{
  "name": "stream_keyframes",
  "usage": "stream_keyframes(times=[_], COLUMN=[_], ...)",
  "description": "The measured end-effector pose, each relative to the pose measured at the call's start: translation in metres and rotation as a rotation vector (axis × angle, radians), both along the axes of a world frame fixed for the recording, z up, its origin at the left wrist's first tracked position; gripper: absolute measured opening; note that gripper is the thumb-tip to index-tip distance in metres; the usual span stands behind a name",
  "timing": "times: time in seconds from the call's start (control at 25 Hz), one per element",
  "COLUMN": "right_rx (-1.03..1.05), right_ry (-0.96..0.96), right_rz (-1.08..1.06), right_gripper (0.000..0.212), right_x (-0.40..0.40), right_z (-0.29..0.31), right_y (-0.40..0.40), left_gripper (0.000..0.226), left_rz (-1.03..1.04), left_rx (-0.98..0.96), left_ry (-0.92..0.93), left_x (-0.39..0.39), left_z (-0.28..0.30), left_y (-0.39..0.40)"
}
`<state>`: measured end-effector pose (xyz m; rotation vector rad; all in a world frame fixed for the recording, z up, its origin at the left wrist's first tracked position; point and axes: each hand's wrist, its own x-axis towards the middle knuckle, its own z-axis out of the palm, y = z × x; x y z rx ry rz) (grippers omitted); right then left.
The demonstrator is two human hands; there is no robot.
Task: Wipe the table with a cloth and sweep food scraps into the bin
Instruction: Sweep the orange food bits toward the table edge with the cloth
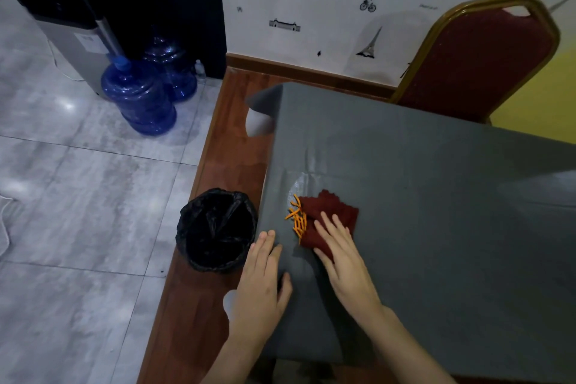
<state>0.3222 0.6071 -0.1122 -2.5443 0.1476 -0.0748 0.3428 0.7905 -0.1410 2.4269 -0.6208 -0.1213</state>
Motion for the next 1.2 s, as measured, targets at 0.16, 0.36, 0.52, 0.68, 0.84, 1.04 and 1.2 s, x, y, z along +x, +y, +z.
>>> stream_keyframes(times=[0.16,0.36,0.52,0.68,0.84,1.04,1.2], right_rx=[-0.194,-0.247,-0.168,-0.197,-0.261,-0.25,-0.245], right_ry=[-0.008,0.029,0.008,-0.028,0.007,0.052,0.09], right_rz=[0.027,0.006,0.047,0.071,0.038,0.151,0.268], right_gripper=[0.049,0.05,0.051,0.05,0.065,0.055,0.063], right_x=[-0.002,0.004,0.001,0.002,-0.015,-0.02,-0.018], right_z=[0.002,-0.004,-0.006,-0.008,-0.009,-0.009,-0.001], right_y=[-0.038,-0.034,0.002,-0.001,-0.047,-0.054,-0.043], left_gripper=[0.046,0.045,0.047,0.046,0.043,0.045,0.051], left_rz=[0.0,0.004,0.012,0.013,0.019,0.033,0.002], left_rx=[-0.037,-0.035,0.004,0.007,-0.008,0.082,0.285], left_ry=[-0.007,-0.009,-0.003,-0.026,-0.062,-0.11,-0.133], left_x=[0.0,-0.001,0.0,-0.001,-0.002,-0.003,-0.004], left_z=[0.0,0.003,0.004,0.004,0.001,0.001,0.003], left_y=[0.0,0.0,0.0,-0.001,-0.003,-0.005,-0.01])
